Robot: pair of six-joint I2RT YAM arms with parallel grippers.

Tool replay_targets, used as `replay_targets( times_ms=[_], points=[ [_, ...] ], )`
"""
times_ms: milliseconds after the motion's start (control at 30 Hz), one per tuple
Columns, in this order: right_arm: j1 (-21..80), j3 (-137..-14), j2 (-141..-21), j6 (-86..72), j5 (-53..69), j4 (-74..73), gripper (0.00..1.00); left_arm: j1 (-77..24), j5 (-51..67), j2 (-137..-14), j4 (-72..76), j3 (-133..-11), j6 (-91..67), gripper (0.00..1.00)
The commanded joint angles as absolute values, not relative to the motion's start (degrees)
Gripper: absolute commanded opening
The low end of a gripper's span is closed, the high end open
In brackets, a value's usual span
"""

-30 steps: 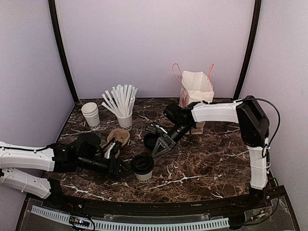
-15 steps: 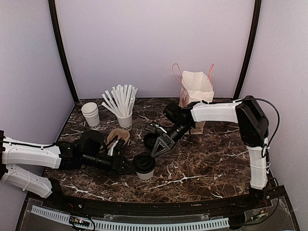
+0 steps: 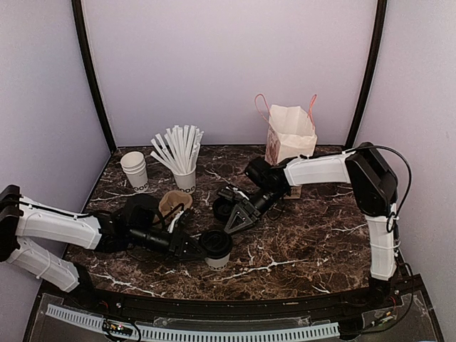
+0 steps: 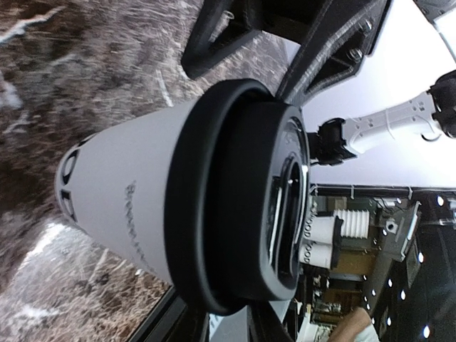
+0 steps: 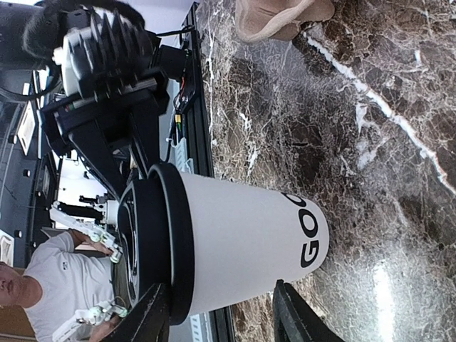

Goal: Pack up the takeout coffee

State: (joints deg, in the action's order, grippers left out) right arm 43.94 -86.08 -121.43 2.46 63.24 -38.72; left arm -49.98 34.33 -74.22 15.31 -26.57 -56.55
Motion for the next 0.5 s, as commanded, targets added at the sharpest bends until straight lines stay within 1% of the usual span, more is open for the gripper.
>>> replay_targets(
  times_ms=[0,100,167,233,333,467],
  points=[
    [45.3,-80.0,-126.1,0.1,48.6,-38.0,0.49,-49.3,28.1,-86.4,5.0,-18.8,-56.0,0.2],
    [45.3,-81.1,-127.6,0.0,47.7,-38.9,0.49,-48.8,28.6,-89.8,6.8,-18.8,-56.1,0.19],
    [45.3,-82.4,-127.7,0.6,48.7,-40.0,0.49,-48.8,27.5,-89.3,4.2,-20.6,-54.6,0.19],
    [45.2,-83.9,-126.6,2.1,49.5,-41.2,0.49,-48.7,25.9,-87.2,1.1,-23.1,-52.0,0.2],
    [44.6,-86.6,-123.7,4.8,52.0,-43.9,0.5,-48.7,23.2,-80.9,-6.1,-28.4,-46.4,0.23],
    [43.0,-89.5,-118.6,7.5,54.9,-46.1,0.55,-48.8,20.1,-72.9,-11.7,-35.7,-38.9,0.29]
  ],
)
